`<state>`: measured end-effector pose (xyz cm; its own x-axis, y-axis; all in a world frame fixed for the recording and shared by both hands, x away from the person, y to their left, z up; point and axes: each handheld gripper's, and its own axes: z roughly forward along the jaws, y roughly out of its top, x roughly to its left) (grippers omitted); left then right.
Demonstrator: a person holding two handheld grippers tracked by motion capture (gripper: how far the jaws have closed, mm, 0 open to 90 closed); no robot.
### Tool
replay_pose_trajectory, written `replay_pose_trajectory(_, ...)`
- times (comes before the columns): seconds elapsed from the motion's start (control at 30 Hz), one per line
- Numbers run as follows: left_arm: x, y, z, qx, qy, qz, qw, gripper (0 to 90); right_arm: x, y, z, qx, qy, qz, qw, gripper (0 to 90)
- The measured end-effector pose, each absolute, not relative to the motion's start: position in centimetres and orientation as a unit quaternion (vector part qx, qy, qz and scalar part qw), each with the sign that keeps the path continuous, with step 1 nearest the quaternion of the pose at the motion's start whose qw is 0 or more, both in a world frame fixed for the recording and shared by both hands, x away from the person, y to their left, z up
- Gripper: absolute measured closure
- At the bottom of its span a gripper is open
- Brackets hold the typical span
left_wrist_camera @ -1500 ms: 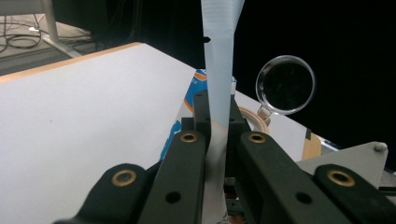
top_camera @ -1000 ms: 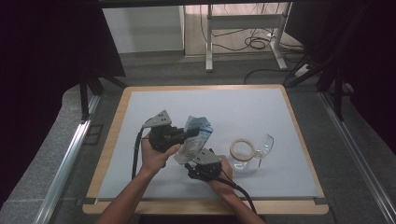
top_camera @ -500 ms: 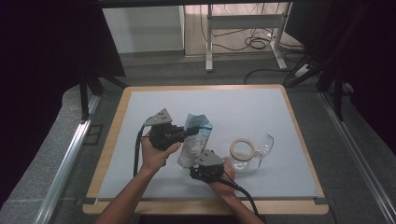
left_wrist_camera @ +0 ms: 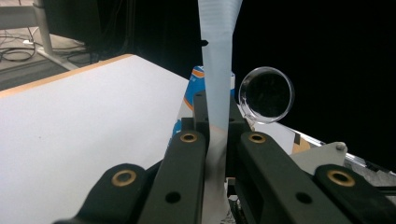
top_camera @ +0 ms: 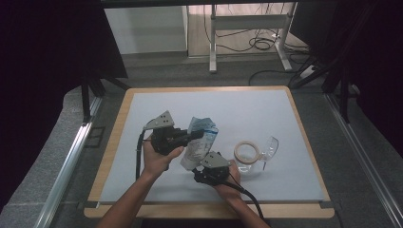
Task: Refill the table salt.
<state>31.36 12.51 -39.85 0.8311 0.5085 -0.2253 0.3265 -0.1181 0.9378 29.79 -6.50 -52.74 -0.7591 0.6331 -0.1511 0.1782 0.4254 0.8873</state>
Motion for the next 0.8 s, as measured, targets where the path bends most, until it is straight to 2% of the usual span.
replay_pose_trajectory(0.1,31.4,12.6,-39.9,0.743,0.283,0.076,0.601,90.0,29.7,-6.6,-52.6,0.251,0.807,0.474,0.247,34.1)
replay_pose_trajectory(0.2,31.4,12.5,-40.1,0.742,0.284,0.074,0.602,90.0,29.6,-6.8,-52.5,0.248,0.803,0.481,0.252,38.6)
replay_pose_trajectory(0.6,32.0,11.5,-39.8,0.743,0.283,0.072,0.602,90.0,29.7,-6.9,-52.2,0.249,0.799,0.495,0.233,48.8)
replay_pose_trajectory(0.7,31.9,11.3,-39.8,0.744,0.282,0.070,0.601,90.0,29.7,-7.0,-52.2,0.248,0.800,0.496,0.229,48.0)
replay_pose_trajectory(0.8,31.7,11.2,-39.8,0.743,0.278,0.067,0.605,90.0,29.8,-6.9,-52.4,0.254,0.796,0.490,0.247,40.8)
